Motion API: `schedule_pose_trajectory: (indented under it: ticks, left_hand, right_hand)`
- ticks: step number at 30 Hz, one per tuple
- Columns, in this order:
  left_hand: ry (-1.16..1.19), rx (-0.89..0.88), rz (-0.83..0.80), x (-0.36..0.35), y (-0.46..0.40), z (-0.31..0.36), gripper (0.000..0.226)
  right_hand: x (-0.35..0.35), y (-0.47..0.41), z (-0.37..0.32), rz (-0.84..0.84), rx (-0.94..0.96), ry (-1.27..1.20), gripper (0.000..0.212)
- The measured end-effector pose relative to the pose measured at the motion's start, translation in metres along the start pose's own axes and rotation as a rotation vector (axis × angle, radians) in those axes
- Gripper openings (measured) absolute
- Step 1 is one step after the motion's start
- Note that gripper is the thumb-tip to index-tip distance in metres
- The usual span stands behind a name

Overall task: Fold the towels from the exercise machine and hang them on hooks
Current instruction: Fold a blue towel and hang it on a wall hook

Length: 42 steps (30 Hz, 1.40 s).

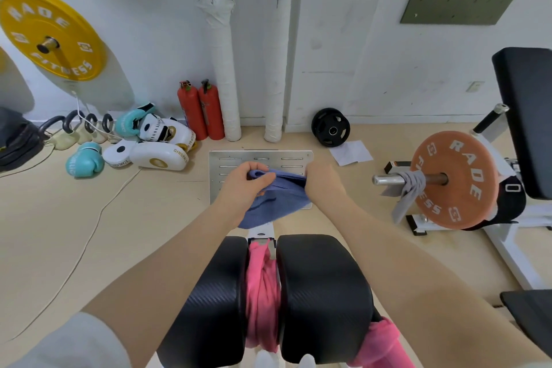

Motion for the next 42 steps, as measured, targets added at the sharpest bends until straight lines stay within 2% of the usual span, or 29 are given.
schedule_pose_trajectory:
  ticks: [2, 4, 8, 11, 12, 14, 16, 20, 23, 25, 26, 29, 31, 34, 37, 38, 39, 41, 42]
  left_hand:
    - [-0.022, -0.015, -0.046, 0.003, 0.001, 0.001, 0.014]
    - [-0.033, -0.013, -0.078, 0.007, 0.003, 0.0, 0.019]
    - [-0.038, -0.017, -0.077, 0.019, 0.004, -0.004, 0.029]
    - [-0.11, -0.067, -0.184, 0.022, 0.014, 0.0, 0.034]
    - [-0.161, -0.087, -0.208, 0.022, 0.018, 0.002, 0.038]
    - [-0.179, -0.104, -0.188, 0.023, 0.021, 0.004, 0.041]
    - [-0.109, -0.071, -0.108, 0.027, 0.021, 0.005, 0.04]
    - [0.009, 0.013, 0.05, 0.044, 0.025, 0.002, 0.032]
    - [0.084, 0.016, 0.067, 0.057, 0.036, 0.001, 0.035]
    - [0.128, 0.0, 0.056, 0.063, 0.045, 0.004, 0.03]
    - [0.151, 0.0, 0.059, 0.067, 0.05, 0.007, 0.028]
    - [0.231, 0.03, 0.051, 0.078, 0.061, 0.015, 0.026]
    - [0.286, 0.091, 0.013, 0.086, 0.071, 0.02, 0.027]
    - [0.357, 0.164, -0.085, 0.098, 0.09, 0.022, 0.025]
    - [0.508, 0.22, -0.211, 0.113, 0.11, 0.024, 0.028]
    - [0.576, 0.251, -0.278, 0.116, 0.117, 0.025, 0.022]
    - [0.647, 0.284, -0.356, 0.117, 0.127, 0.03, 0.007]
    - [0.698, 0.276, -0.481, 0.119, 0.145, 0.039, 0.035]
    - [0.71, 0.26, -0.507, 0.119, 0.149, 0.04, 0.04]
  right_hand:
    - [0.006, 0.001, -0.002, 0.034, 0.011, -0.024, 0.024]
    - [0.009, 0.0, -0.003, 0.066, 0.003, -0.058, 0.027]
    - [0.019, 0.006, -0.003, 0.206, -0.061, -0.303, 0.018]
    - [0.019, 0.009, 0.0, 0.277, -0.056, -0.532, 0.041]
    - [0.018, 0.011, 0.0, 0.283, -0.055, -0.561, 0.042]
    - [0.016, 0.014, -0.002, 0.245, -0.09, -0.529, 0.032]
    - [0.011, 0.018, -0.008, 0.173, -0.15, -0.527, 0.008]
    - [0.002, 0.031, -0.015, 0.091, -0.195, -0.531, 0.027]
    - [0.012, 0.045, -0.026, 0.187, -0.112, -0.192, 0.026]
    - [0.022, 0.056, -0.037, 0.277, -0.075, -0.097, 0.022]
    - [0.023, 0.06, -0.039, 0.281, -0.092, -0.224, 0.02]
    - [0.015, 0.071, -0.043, 0.17, -0.224, -1.012, 0.024]
    - [0.021, 0.084, -0.048, 0.214, -0.245, -1.277, 0.019]
    - [0.026, 0.108, -0.051, 0.313, -0.266, -1.417, 0.017]
    - [0.025, 0.136, -0.061, 0.27, -0.131, -1.572, 0.022]
    - [0.026, 0.145, -0.064, 0.248, -0.059, -1.613, 0.022]
    - [0.027, 0.154, -0.065, 0.255, 0.007, -1.627, 0.022]
    - [0.032, 0.173, -0.064, 0.344, 0.107, -1.587, 0.023]
    - [0.034, 0.182, -0.064, 0.397, 0.131, -1.561, 0.025]
Point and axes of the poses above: each hand's wrist, its own y-axis away from the middle knuckle, its own x-axis out of the back of the hand, z = x × y, the point moved 7 cm from there along -y, towards the middle knuckle, and after that the axes turned 4 degrees about z, right-handed, at the moved point
